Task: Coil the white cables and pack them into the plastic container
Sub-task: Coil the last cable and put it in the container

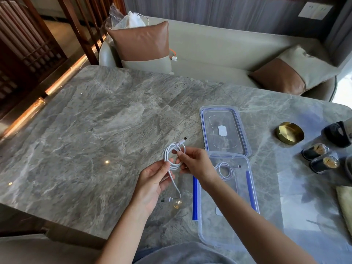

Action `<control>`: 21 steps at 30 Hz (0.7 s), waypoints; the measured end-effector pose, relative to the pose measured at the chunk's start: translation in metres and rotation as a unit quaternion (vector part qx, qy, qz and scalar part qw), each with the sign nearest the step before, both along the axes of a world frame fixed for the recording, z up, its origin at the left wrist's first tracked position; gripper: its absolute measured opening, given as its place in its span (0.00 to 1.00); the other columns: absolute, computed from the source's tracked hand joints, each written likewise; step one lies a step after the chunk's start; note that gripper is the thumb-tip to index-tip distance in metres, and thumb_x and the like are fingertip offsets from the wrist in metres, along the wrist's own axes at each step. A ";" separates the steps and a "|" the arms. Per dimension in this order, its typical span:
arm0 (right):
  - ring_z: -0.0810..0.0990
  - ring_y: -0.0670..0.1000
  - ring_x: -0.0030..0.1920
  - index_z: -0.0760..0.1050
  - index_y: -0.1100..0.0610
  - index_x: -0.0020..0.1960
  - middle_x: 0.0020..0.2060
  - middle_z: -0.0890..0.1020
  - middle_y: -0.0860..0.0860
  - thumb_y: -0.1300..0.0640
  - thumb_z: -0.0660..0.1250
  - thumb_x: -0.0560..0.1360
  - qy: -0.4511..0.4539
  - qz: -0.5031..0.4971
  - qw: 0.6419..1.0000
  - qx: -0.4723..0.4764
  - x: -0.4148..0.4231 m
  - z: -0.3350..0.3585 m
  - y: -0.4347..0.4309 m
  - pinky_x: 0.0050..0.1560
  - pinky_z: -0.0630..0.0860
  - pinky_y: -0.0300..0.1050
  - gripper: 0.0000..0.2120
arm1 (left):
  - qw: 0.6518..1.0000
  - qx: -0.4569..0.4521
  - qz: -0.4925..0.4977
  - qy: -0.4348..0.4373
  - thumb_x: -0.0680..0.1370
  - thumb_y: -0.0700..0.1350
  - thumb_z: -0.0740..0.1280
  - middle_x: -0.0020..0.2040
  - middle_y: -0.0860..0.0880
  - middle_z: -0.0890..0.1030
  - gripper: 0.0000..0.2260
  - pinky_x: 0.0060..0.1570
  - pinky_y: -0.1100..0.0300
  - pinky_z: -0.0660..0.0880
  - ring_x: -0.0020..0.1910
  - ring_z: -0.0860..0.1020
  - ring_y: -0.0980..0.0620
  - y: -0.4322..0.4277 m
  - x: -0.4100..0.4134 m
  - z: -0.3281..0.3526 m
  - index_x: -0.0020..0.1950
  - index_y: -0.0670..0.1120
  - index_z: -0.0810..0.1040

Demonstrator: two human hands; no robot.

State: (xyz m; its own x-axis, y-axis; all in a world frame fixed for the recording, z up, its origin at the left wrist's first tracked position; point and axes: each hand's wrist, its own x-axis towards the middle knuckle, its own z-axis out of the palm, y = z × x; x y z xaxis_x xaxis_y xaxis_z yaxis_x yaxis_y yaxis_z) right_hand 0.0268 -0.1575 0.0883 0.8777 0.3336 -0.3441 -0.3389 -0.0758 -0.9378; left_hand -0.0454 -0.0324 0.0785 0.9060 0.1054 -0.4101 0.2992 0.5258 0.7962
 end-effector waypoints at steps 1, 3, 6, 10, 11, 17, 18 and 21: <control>0.72 0.41 0.24 0.79 0.65 0.52 0.28 0.77 0.48 0.63 0.62 0.78 -0.023 0.008 1.000 -0.015 -0.001 0.000 0.001 0.27 0.75 0.34 0.09 | 1.000 0.008 -0.001 0.000 0.66 0.49 0.71 0.37 0.53 0.85 0.09 0.36 0.67 0.77 0.35 0.81 0.60 0.001 -0.001 0.000 0.44 0.49 0.85; 0.71 0.41 0.23 0.80 0.62 0.48 0.27 0.77 0.49 0.63 0.63 0.77 -0.069 0.026 0.996 -0.043 -0.001 0.000 0.001 0.26 0.75 0.35 0.07 | 1.000 0.028 0.008 0.004 0.63 0.51 0.73 0.35 0.54 0.83 0.12 0.36 0.67 0.77 0.33 0.78 0.61 0.003 -0.001 -0.002 0.44 0.49 0.85; 0.71 0.41 0.23 0.80 0.58 0.45 0.28 0.77 0.48 0.63 0.63 0.77 -0.076 0.038 0.996 -0.031 0.001 0.004 0.001 0.26 0.74 0.34 0.07 | 0.999 0.027 0.041 0.014 0.65 0.50 0.72 0.29 0.54 0.78 0.10 0.34 0.66 0.77 0.30 0.76 0.60 0.006 0.002 -0.003 0.41 0.47 0.85; 0.71 0.40 0.27 0.79 0.58 0.49 0.30 0.79 0.46 0.60 0.63 0.77 0.061 0.064 0.990 0.110 0.003 0.007 -0.001 0.29 0.73 0.32 0.06 | 0.993 -0.081 0.068 0.049 0.68 0.46 0.69 0.33 0.51 0.81 0.06 0.31 0.67 0.77 0.29 0.77 0.59 0.012 0.006 -0.003 0.36 0.46 0.84; 0.70 0.41 0.28 0.79 0.58 0.49 0.31 0.79 0.46 0.60 0.63 0.77 0.099 0.066 0.982 0.148 0.003 0.006 -0.002 0.29 0.73 0.31 0.06 | 0.990 -0.114 0.061 0.059 0.68 0.46 0.69 0.35 0.50 0.82 0.05 0.30 0.67 0.77 0.30 0.78 0.59 0.013 0.007 -0.003 0.36 0.46 0.84; 0.74 0.41 0.29 0.76 0.58 0.52 0.34 0.80 0.48 0.63 0.63 0.77 0.200 0.048 0.946 0.252 0.000 -0.001 -0.001 0.30 0.74 0.31 0.07 | 0.978 -0.185 0.070 0.066 0.72 0.43 0.65 0.37 0.50 0.82 0.06 0.31 0.67 0.77 0.30 0.78 0.59 0.015 0.010 -0.004 0.47 0.43 0.77; 0.75 0.41 0.30 0.76 0.57 0.53 0.35 0.81 0.48 0.64 0.63 0.76 0.200 0.047 0.946 0.249 -0.001 -0.001 -0.001 0.31 0.75 0.32 0.08 | 0.980 -0.175 0.078 0.057 0.74 0.42 0.63 0.36 0.51 0.82 0.05 0.31 0.68 0.77 0.29 0.77 0.60 0.016 0.011 -0.003 0.47 0.43 0.77; 0.77 0.42 0.33 0.74 0.56 0.55 0.38 0.83 0.48 0.64 0.65 0.75 0.178 0.041 0.962 0.205 -0.003 -0.002 0.002 0.33 0.78 0.35 0.10 | 0.984 -0.123 0.123 0.046 0.79 0.38 0.58 0.31 0.54 0.81 0.08 0.32 0.69 0.77 0.28 0.78 0.61 0.018 0.016 -0.002 0.48 0.43 0.77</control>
